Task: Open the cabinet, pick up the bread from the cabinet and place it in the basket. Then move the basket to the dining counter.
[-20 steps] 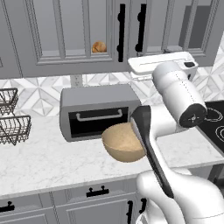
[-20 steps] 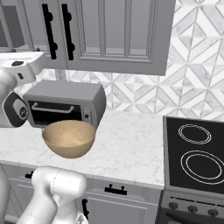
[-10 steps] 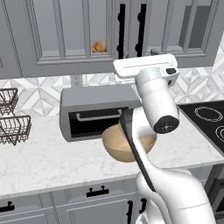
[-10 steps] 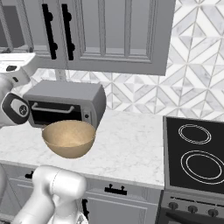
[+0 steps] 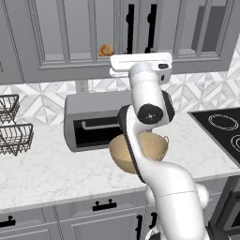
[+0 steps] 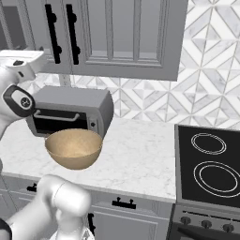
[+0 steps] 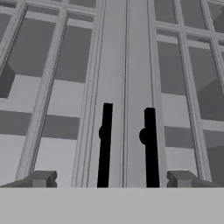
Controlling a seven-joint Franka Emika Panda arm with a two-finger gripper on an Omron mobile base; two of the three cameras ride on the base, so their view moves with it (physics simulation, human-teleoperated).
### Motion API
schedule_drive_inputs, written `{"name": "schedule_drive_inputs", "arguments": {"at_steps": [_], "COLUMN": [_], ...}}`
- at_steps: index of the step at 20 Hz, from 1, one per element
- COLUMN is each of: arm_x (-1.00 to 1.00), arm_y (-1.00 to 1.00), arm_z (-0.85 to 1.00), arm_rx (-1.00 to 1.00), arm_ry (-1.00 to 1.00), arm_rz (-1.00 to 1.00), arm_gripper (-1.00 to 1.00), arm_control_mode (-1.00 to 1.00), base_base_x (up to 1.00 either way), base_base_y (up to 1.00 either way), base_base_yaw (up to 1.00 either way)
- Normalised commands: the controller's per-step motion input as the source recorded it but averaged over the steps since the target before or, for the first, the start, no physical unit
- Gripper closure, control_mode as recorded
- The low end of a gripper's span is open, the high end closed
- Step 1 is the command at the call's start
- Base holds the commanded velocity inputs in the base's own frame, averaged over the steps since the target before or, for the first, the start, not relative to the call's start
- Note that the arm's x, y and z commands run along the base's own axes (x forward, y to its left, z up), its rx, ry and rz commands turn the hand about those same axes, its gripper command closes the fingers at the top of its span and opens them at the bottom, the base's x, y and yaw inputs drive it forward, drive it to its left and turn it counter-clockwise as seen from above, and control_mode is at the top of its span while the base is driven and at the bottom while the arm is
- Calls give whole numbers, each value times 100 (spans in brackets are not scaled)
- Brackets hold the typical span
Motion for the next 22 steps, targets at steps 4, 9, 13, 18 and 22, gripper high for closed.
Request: {"name": "schedule_drive_inputs", "arguments": {"at_steps": [4,9,13,18,22], "arm_x": [91,91,66,50,46], "arm_y": [0,0,0,0,1], "arm_z": [-6,-17,-9,0,0], "arm_rx": [6,0,0,0,0], "arm_ry": [3,0,0,0,0], "arm_rz": [-3,0,1,0,0], "arm_gripper": [-100,-100,-100,-100,-100], "arm_control_mode": [-100,-100,-100,-100,-100], "base_base_x": [0,0,0,0,0], "base_base_y": [0,0,0,0,0], "base_base_yaw": [0,0,0,0,0]}}
